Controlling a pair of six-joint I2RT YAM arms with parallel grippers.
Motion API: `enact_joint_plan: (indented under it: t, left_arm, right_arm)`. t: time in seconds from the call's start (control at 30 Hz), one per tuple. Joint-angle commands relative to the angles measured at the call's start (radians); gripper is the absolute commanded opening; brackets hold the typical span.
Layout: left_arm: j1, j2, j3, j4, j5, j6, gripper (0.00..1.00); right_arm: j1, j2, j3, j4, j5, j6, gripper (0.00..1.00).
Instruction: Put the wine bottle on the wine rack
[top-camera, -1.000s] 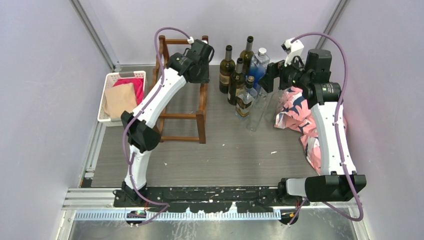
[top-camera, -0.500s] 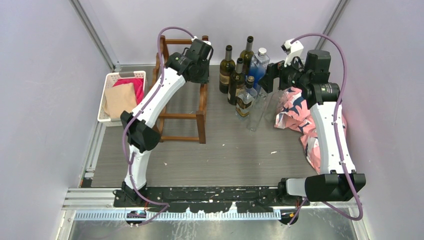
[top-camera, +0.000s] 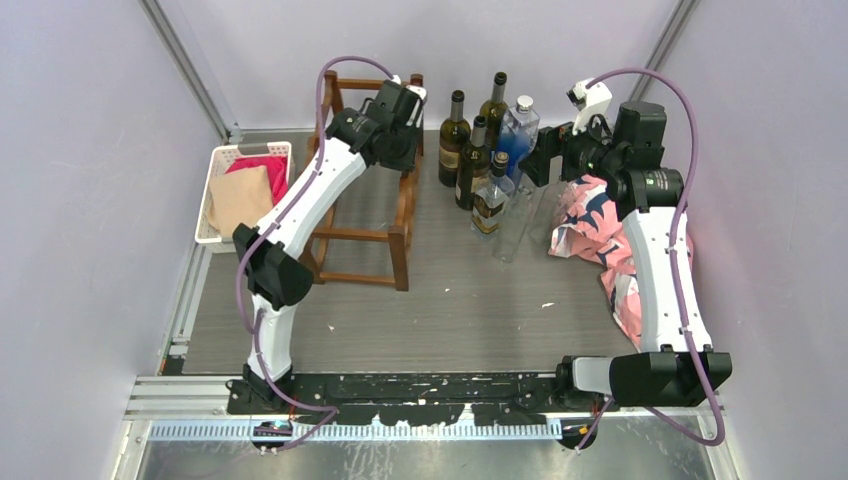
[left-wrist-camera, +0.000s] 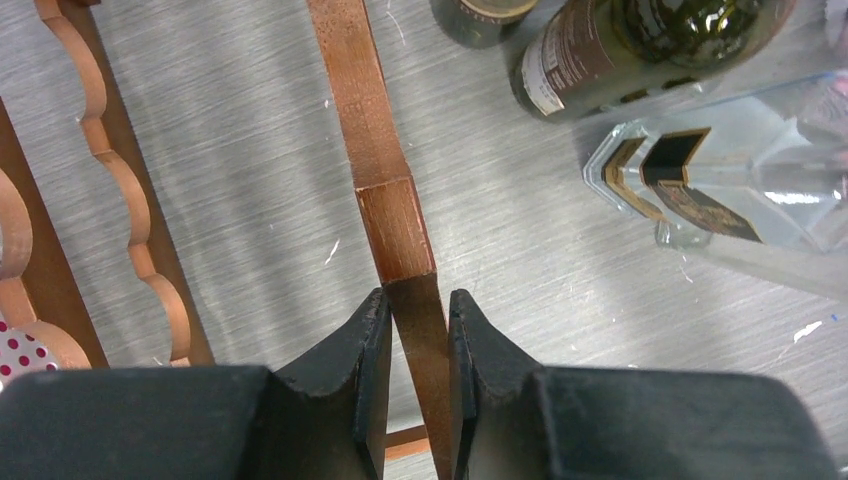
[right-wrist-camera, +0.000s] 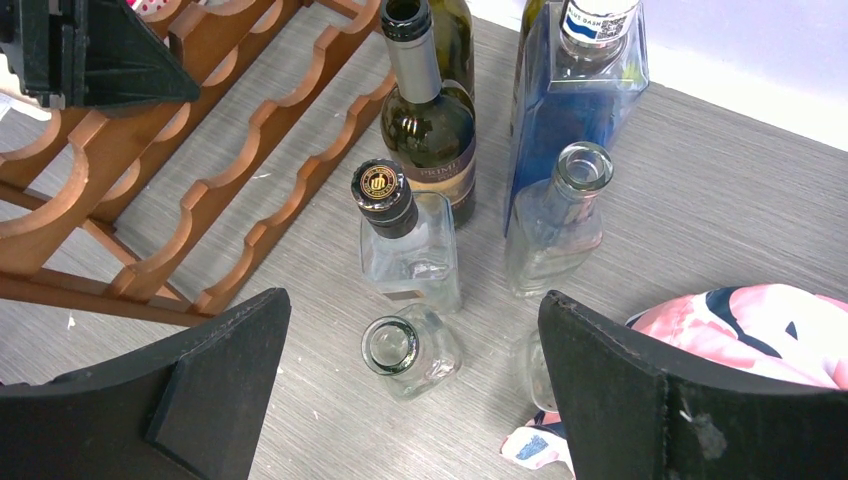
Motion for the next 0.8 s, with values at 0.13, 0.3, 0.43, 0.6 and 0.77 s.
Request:
enact_joint_plan:
  t: [0.13, 0.3, 0.43, 0.6, 0.77]
  left_arm:
    - [-0.021, -0.131, -0.109, 0.025, 0.062, 0.11, 0.09]
    - [-0.02, -0.147, -0.12, 0.027, 0.082, 0.177, 0.07]
    - [-0.02, -0.156, -0.132, 0.03, 0.12, 0.257, 0.06]
    - [-0.016, -0.157, -0.137, 0.01, 0.181, 0.34, 0.04]
    - [-0.008, -0.179, -0.165, 0.008, 0.193, 0.386, 0.03]
  right_arm:
    - [-0.006, -0.041, 0.007, 0.033, 0.0, 0.007, 1.0]
    - [-0.006, -0.042, 0.008, 0.027, -0.006, 0.007, 1.0]
    - [-0.007, -0.046, 0.007, 0.021, -0.009, 0.002, 1.0]
    - [-0.007, -0.052, 0.005, 0.007, -0.022, -0.009, 1.0]
    - [-0.007, -0.059, -0.001, -0.003, -0.049, -0.013, 1.0]
